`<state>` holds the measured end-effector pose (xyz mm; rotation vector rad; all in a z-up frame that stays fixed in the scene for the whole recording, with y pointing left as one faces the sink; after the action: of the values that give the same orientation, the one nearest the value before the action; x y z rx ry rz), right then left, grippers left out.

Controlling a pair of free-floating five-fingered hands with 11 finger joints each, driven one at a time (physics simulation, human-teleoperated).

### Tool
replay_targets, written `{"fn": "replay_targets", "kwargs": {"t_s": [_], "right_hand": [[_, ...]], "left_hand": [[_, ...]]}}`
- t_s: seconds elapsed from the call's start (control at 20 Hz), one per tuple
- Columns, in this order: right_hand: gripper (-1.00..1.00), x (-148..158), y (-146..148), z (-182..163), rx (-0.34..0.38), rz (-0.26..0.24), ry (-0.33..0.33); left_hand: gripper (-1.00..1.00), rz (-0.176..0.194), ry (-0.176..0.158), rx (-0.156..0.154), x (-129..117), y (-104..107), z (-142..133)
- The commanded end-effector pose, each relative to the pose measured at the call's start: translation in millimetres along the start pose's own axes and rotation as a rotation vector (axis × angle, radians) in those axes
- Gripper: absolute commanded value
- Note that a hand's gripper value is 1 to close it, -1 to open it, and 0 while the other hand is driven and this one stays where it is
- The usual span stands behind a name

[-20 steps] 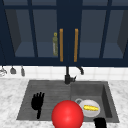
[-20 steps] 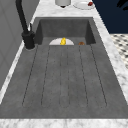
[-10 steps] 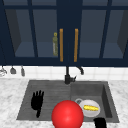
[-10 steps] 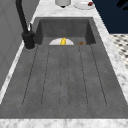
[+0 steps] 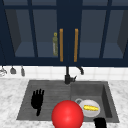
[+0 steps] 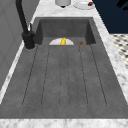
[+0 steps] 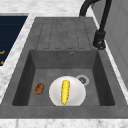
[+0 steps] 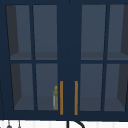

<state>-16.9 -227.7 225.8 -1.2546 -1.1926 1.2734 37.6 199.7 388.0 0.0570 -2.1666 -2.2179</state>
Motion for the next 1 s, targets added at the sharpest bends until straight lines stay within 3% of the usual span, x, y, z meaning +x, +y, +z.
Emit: {"fn": "replay_targets", "kwargs": {"t_s": [0.0,0.35,0.5,0.95], "right_hand": [[0.0,0,0,0,0.0,0.0,0.0],[0.0,0,0,0,0.0,0.0,0.0],[0.0,0,0,0,0.0,0.0,0.0],[0.0,0,0,0,0.0,0.0,0.0]], "left_hand": [[-1.0,-0.054,-0.085,-0.061,-4,14,-1],[-1.0,-0.096,-0.121,-0.059,-3,37,-1],[-1.0,-0.103,-0.125,-0.064,-4,48,0],[-1.0,-0.188,-0.124,-0.096,-11,62,0]]}}
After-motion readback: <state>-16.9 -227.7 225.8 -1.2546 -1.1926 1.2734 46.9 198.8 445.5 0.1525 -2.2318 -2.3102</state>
